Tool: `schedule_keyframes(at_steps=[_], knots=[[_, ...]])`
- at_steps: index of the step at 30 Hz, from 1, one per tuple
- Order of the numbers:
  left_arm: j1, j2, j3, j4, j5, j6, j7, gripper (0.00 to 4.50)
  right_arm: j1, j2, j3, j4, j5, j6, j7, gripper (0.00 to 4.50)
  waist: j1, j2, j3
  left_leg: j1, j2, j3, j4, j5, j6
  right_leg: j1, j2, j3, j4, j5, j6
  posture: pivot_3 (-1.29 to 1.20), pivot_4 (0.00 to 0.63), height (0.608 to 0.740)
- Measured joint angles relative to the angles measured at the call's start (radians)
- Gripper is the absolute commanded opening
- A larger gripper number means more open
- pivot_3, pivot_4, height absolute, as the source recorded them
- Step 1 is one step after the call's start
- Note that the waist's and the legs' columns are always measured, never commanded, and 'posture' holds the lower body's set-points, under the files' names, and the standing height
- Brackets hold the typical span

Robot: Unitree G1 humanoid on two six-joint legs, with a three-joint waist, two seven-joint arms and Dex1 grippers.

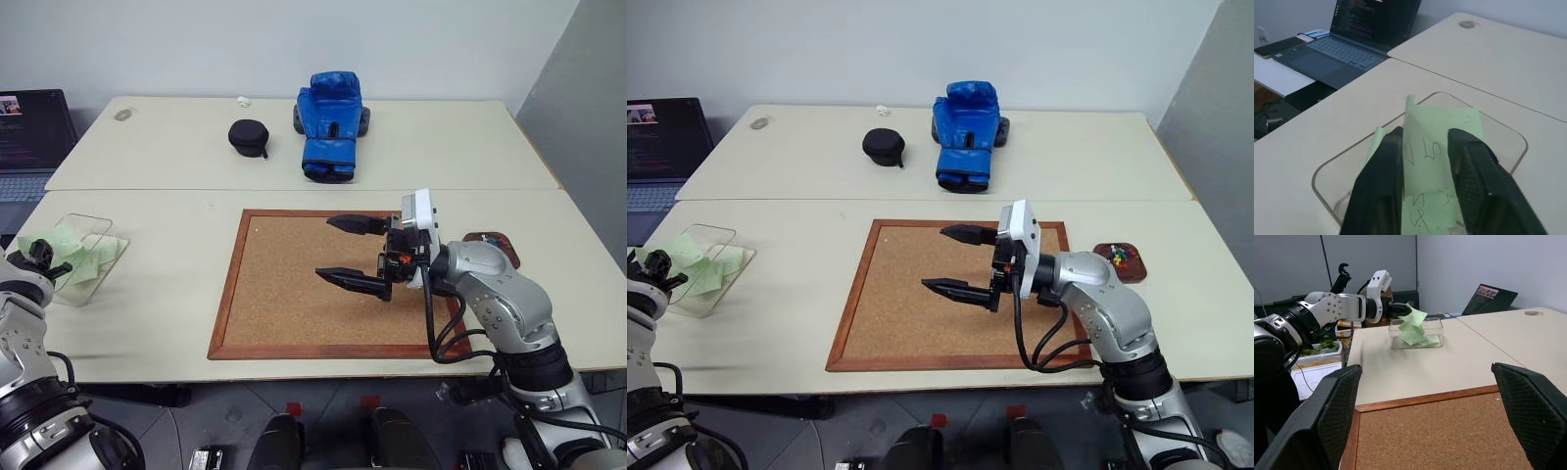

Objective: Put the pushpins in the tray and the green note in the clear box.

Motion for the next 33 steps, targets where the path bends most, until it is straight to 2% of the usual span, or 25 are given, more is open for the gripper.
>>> schedule_keyframes(at_steps=[2, 7, 11, 17, 20, 24, 30, 33], knots=[[-0.004, 0.001, -0.013, 0.0, -0.009, 0.0, 0.0, 2.57, 0.004, -0.001, 0.0, -0.005, 0.0, 0.001, -0.003, 4.5, 0.0, 0.0, 0.0, 0.0, 0.0, 0.0, 0.0, 0.0, 0.0, 0.0, 0.0, 0.0, 0.0, 0.0, 0.0, 0.0, 0.15, 0.74], [-0.005, 0.001, -0.033, 0.0, -0.022, 0.0, 0.002, 3.81, 0.009, -0.003, 0.0, -0.009, 0.0, 0.002, -0.012, 4.5, 0.0, 0.0, 0.0, 0.0, 0.0, 0.0, 0.0, 0.0, 0.0, 0.0, 0.0, 0.0, 0.0, 0.0, 0.0, 0.0, 0.15, 0.74], [-0.005, 0.004, -0.05, 0.0, -0.017, -0.005, 0.024, 4.44, 0.009, -0.005, 0.0, -0.009, 0.0, 0.002, -0.021, 4.5, 0.0, 0.0, 0.0, 0.0, 0.0, 0.0, 0.0, 0.0, 0.0, 0.0, 0.0, 0.0, 0.0, 0.0, 0.0, 0.0, 0.15, 0.74], [0.02, 0.098, -0.169, 0.019, 0.109, -0.094, 0.061, 4.44, 0.009, -0.007, 0.0, -0.009, 0.0, 0.002, -0.022, 4.5, 0.0, 0.0, 0.0, 0.0, 0.0, 0.0, 0.0, 0.0, 0.0, 0.0, 0.0, 0.0, 0.0, 0.0, 0.0, 0.0, 0.15, 0.74], [0.022, 0.11, -0.201, 0.035, 0.142, -0.125, 0.067, 4.44, 0.009, -0.007, 0.0, -0.009, 0.0, 0.002, -0.022, 4.5, 0.0, 0.0, 0.0, 0.0, 0.0, 0.0, 0.0, 0.0, 0.0, 0.0, 0.0, 0.0, 0.0, 0.0, 0.0, 0.0, 0.15, 0.74], [0.022, 0.11, -0.218, 0.038, 0.122, -0.122, 0.023, 4.44, 0.009, -0.007, 0.0, -0.009, 0.0, 0.002, -0.023, 4.5, 0.0, 0.0, 0.0, 0.0, 0.0, 0.0, 0.0, 0.0, 0.0, 0.0, 0.0, 0.0, 0.0, 0.0, 0.0, 0.0, 0.15, 0.74], [-0.014, 0.074, -0.151, 0.029, -0.015, 0.055, 0.035, 4.44, 0.009, -0.007, -0.001, -0.009, 0.0, 0.002, -0.026, 4.5, -0.003, -0.001, 0.0, 0.0, 0.0, 0.0, 0.0, 0.0, 0.0, 0.0, 0.0, 0.0, 0.0, 0.0, 0.0, 0.0, 0.15, 0.74], [0.047, 0.113, -0.226, 0.0, 0.044, 0.028, 0.01, 4.44, 0.009, -0.01, -0.003, -0.008, 0.0, 0.002, -0.027, 4.5, -0.003, 0.0, 0.0, 0.0, 0.0, 0.001, 0.0, 0.0, 0.0, -0.001, 0.0, 0.0, 0.0, 0.0, 0.0, 0.0, 0.15, 0.74]])
